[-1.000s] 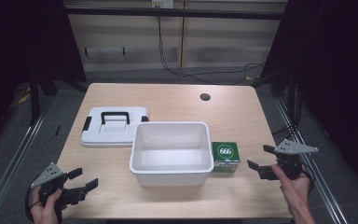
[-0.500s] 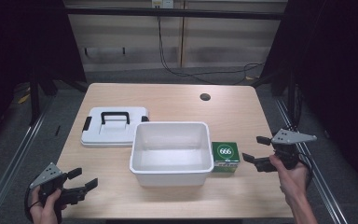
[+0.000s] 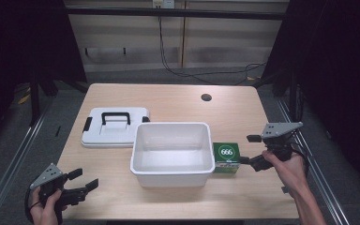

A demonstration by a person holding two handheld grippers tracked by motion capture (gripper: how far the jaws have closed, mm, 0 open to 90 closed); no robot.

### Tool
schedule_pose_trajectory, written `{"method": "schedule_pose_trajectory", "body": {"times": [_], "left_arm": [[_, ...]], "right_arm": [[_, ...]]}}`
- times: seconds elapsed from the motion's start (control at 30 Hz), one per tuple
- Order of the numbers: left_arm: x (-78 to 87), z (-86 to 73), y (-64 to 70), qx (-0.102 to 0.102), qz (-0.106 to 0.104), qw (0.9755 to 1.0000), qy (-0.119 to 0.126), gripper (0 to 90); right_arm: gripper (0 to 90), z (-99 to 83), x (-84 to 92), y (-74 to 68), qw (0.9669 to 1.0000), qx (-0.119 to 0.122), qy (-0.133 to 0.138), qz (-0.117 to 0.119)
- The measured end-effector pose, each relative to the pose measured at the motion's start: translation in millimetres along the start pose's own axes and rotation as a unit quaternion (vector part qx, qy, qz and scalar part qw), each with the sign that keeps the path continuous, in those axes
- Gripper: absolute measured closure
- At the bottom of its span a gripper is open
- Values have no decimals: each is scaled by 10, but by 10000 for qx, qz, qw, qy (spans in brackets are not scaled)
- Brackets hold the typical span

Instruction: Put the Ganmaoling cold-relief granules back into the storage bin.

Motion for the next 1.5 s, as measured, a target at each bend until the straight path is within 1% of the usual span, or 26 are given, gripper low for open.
{"method": "schedule_pose_trajectory", "body": {"times": [0.03, 0.07, 0.13, 0.23, 0.3, 0.43, 0.53, 0.63, 0.7, 0.73, 0.77, 0.8, 0.93, 1.0, 1.07, 1.1, 1.13, 1.2, 1.23, 1.27, 1.3, 1.33, 1.37, 1.4, 1.47, 1.5], "left_arm": [[-2, -1, -2, -12, 6, 10000, -9, 158], [-2, -1, -2, -12, 6, 10000, -9, 158], [-3, -1, -5, -30, 15, 10000, -16, 158], [-2, -4, 3, 7, -13, 10000, -13, 159], [-4, -3, -2, 15, -4, 10000, -8, 158], [-4, -2, -3, -24, 6, 10000, -16, 159], [-2, -3, 2, -13, -9, 10000, -17, 158], [-1, -4, 1, 3, -13, 10000, -12, 158], [-1, -4, -1, 1, -7, 10000, -10, 158], [-3, -3, -1, 8, -11, 10000, -8, 159], [-3, -3, -1, 8, -11, 10000, -8, 159], [-2, -2, -5, -30, 2, 10000, -18, 159], [-2, -4, -6, -38, 4, 10000, -26, 159], [-4, -5, -3, -30, -12, 10000, -29, 158], [-4, -5, -3, -33, -12, 10000, -28, 158], [-4, -5, -3, -33, -12, 10000, -28, 159], [-5, -5, -4, -32, -15, 10000, -30, 158], [-7, -5, -4, -28, -20, 10000, -29, 158], [-7, -5, -4, -28, -20, 10000, -29, 158], [-5, -4, -5, -26, -14, 10000, -24, 159], [-5, -4, -5, -26, -14, 10000, -24, 158], [-4, -5, -6, -18, -9, 10000, -25, 158], [-4, -5, -6, -18, -9, 10000, -25, 158], [-4, -6, -8, -27, -6, 10000, -27, 158], [-7, -6, -6, -21, -19, 10000, -32, 159], [-9, -6, -2, -13, -31, 10000, -37, 158]], "right_arm": [[122, -1, -28, -20, 9999, 47, -108, 36], [122, -1, -28, -20, 9999, 47, -108, 36], [120, 22, -73, -42, 9989, 308, -334, 91], [117, 64, -77, -36, 9976, 486, -445, 190], [118, 74, -98, -36, 9959, 588, -638, 271], [124, 121, -124, -47, 9928, 777, -873, 254], [143, 158, -137, -46, 9886, 910, -1153, 329], [168, 207, -149, -24, 9855, 1012, -1299, 417], [165, 220, -149, -13, 9846, 1012, -1366, 410], [124, 251, -164, 19, 9838, 1051, -1437, 228], [134, 261, -167, 27, 9821, 1078, -1531, 186], [134, 261, -167, 27, 9821, 1078, -1531, 186], [130, 308, -221, 25, 9760, 1255, -1758, 262], [129, 315, -249, 23, 9722, 1312, -1917, 293], [129, 322, -283, 19, 9670, 1440, -2062, 405], [129, 322, -283, 19, 9670, 1440, -2062, 405], [124, 327, -319, 13, 9626, 1498, -2218, 418], [123, 328, -361, 7, 9578, 1570, -2344, 542], [123, 328, -361, 7, 9578, 1570, -2344, 542], [116, 322, -401, 21, 9526, 1629, -2526, 474], [116, 322, -401, 21, 9526, 1629, -2526, 474], [101, 315, -441, 38, 9467, 1745, -2668, 455], [99, 316, -458, 51, 9439, 1836, -2712, 424], [99, 312, -468, 42, 9419, 1817, -2786, 473], [96, 329, -500, 55, 9411, 1881, -2767, 479], [95, 331, -513, 57, 9398, 1891, -2804, 498]]}}
Point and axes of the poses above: each handheld gripper's, and its own axes: x roughly backward along the jaws, z roughly out of its top, y roughly to its right, the point moved 6 cm from there along -x, roughly forward along the jaws, and after that the axes turned 10 degrees about -y, right-handed, at the moved point
